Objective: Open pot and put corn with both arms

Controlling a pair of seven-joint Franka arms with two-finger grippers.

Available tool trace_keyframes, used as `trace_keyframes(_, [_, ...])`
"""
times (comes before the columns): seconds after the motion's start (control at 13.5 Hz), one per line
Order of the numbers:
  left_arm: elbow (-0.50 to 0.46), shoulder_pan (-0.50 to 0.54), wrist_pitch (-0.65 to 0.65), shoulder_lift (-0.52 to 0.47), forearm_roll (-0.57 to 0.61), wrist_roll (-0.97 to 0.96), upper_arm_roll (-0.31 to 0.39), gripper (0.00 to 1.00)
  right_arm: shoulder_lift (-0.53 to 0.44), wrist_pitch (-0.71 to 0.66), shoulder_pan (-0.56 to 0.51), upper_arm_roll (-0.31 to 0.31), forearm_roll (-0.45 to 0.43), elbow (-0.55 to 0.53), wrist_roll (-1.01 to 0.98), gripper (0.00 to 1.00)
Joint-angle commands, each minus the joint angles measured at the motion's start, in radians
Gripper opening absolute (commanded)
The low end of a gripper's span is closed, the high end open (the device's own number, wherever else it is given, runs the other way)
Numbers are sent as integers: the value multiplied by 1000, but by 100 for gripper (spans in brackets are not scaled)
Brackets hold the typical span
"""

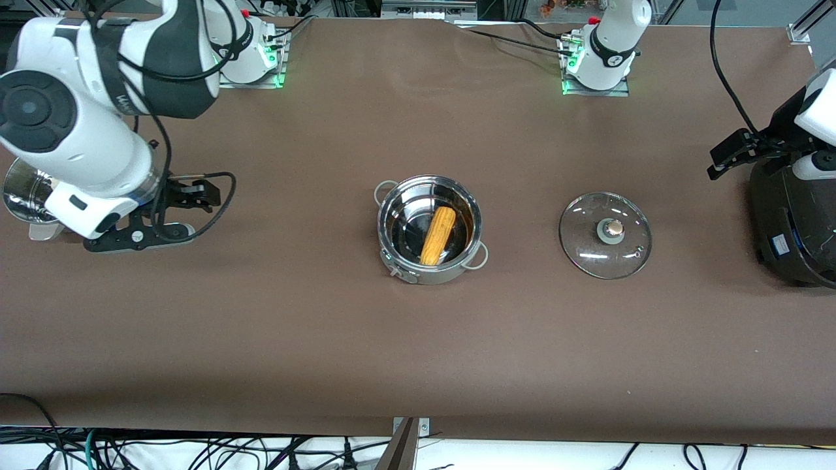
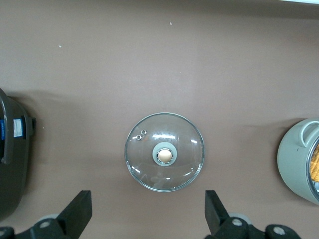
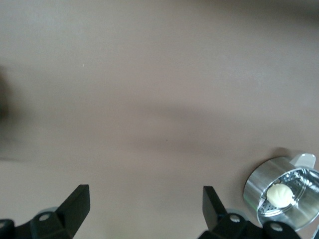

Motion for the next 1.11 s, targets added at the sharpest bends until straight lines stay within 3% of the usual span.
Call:
trace_keyframes(0.0, [38, -1, -33, 15, 9, 0, -4, 100, -62, 11, -90, 68, 63, -64, -60, 100])
trace_keyframes(0.15, [38, 2, -36, 15, 7, 0, -1, 100, -108, 16, -288, 289, 51, -82, -62, 100])
trace_keyframes(0.3, [36, -33, -36, 14, 10, -2, 19, 100, -157, 51, -365, 392, -22, -136, -60, 100])
trace_keyframes(0.45, [36, -152, -39, 14, 10, 0, 149, 100, -261, 145, -427, 510, -161, -276, -22, 100])
trace_keyframes(0.59, [36, -159, -44, 14, 10, 0, 153, 100, -395, 262, -592, 704, -226, -465, 137, 100])
trace_keyframes(0.67, [36, -159, -44, 14, 10, -2, 151, 100, -439, 273, -652, 760, -214, -524, 210, 100])
trace_keyframes(0.82, [38, -163, -50, 14, 10, -2, 150, 100, -453, 281, -720, 767, -173, -497, 254, 100])
trace_keyframes(1.04, [38, -165, -56, 14, 10, -2, 150, 100, -460, 263, -737, 739, -170, -440, 246, 100])
